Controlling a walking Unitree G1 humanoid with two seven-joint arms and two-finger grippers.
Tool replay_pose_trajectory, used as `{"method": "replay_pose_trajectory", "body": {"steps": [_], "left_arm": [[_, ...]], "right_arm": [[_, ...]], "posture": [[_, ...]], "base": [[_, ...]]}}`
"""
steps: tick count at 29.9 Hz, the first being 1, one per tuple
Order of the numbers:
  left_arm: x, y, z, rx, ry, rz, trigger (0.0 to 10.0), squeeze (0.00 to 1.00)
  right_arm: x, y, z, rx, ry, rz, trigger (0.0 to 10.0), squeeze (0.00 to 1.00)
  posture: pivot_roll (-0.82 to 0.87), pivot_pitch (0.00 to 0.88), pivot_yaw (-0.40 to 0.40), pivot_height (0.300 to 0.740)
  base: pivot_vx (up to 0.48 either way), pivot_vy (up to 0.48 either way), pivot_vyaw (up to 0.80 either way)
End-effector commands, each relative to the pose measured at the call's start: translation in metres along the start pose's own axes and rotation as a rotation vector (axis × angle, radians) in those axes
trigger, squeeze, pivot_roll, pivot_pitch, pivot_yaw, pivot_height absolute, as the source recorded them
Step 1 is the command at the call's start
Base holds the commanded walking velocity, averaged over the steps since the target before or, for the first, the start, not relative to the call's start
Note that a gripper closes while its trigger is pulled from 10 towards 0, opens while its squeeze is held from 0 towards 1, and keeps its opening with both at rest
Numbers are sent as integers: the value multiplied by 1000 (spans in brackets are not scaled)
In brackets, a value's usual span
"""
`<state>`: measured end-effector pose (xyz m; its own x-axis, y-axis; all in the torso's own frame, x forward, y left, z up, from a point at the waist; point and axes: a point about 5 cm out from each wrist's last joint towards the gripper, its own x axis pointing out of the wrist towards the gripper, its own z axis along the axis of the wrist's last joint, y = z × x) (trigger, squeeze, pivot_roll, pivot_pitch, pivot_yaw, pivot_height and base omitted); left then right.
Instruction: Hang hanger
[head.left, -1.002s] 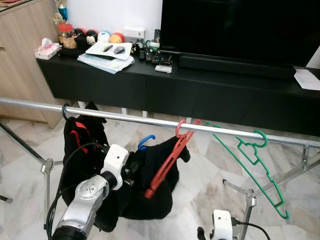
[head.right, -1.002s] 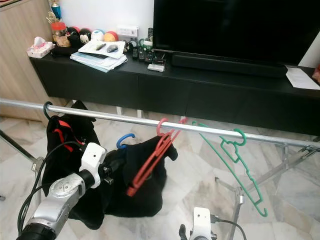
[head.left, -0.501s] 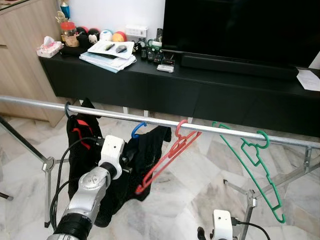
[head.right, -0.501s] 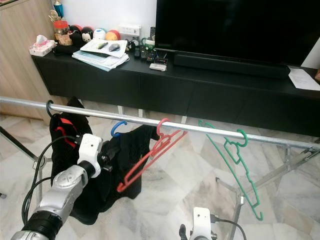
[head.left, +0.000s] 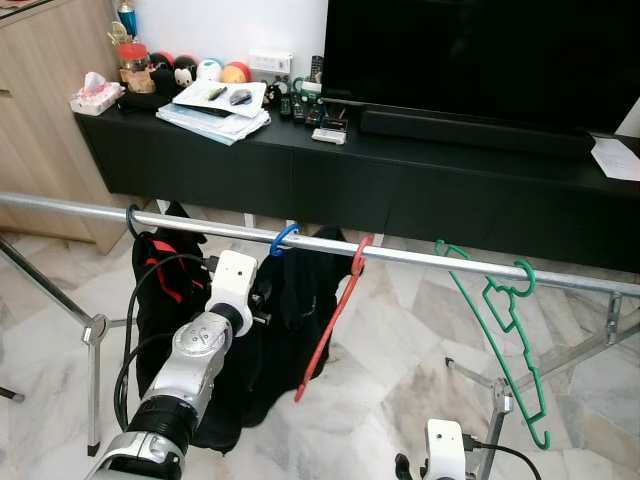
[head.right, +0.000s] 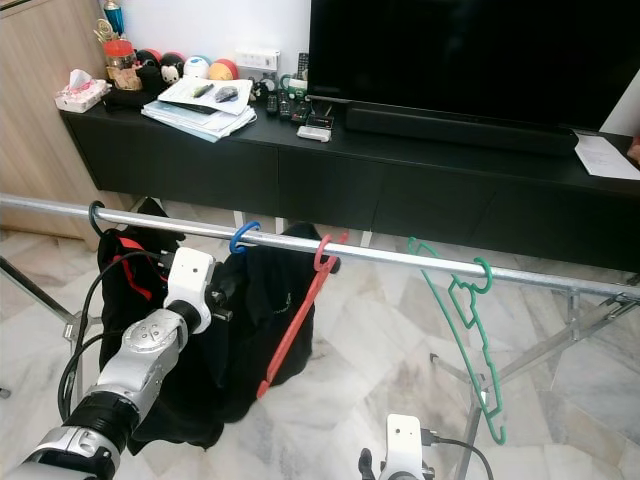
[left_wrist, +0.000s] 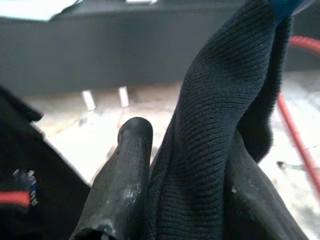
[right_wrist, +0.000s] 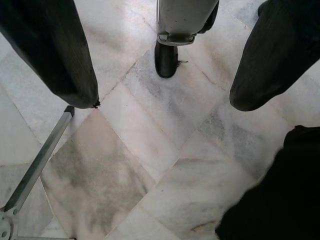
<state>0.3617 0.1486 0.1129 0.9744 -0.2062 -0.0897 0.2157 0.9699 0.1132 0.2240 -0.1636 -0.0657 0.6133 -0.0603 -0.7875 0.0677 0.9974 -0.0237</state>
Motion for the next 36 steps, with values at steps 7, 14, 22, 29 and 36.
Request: {"method": "replay_pose_trajectory", "body": {"steps": [7, 14, 22, 29, 36], "left_arm": [[7, 4, 0, 16, 50, 73, 10000, 0], [8, 5, -6, 37, 103, 100, 10000, 0], [6, 3, -11, 20, 104, 80, 10000, 0], [1, 3, -13, -11, 60, 56, 10000, 1000], [-4, 4, -17, -18, 54, 59, 10000, 1000]], "right_arm": [[0, -2, -3, -6, 12, -5, 10000, 0], [0, -2, -3, -7, 13, -4, 10000, 0], [0, -1, -3, -5, 13, -4, 10000, 0], [0, -1, -3, -6, 15, -2, 10000, 0], [0, -1, -4, -5, 15, 0, 10000, 0]], "posture": [[-57, 100, -47, 740], [-55, 100, -47, 740], [-56, 102, -45, 740], [-51, 106, -44, 740], [-49, 109, -41, 740]], "base": [[0, 0, 0], [0, 0, 0], [0, 0, 0], [0, 0, 0], [0, 0, 0]]}}
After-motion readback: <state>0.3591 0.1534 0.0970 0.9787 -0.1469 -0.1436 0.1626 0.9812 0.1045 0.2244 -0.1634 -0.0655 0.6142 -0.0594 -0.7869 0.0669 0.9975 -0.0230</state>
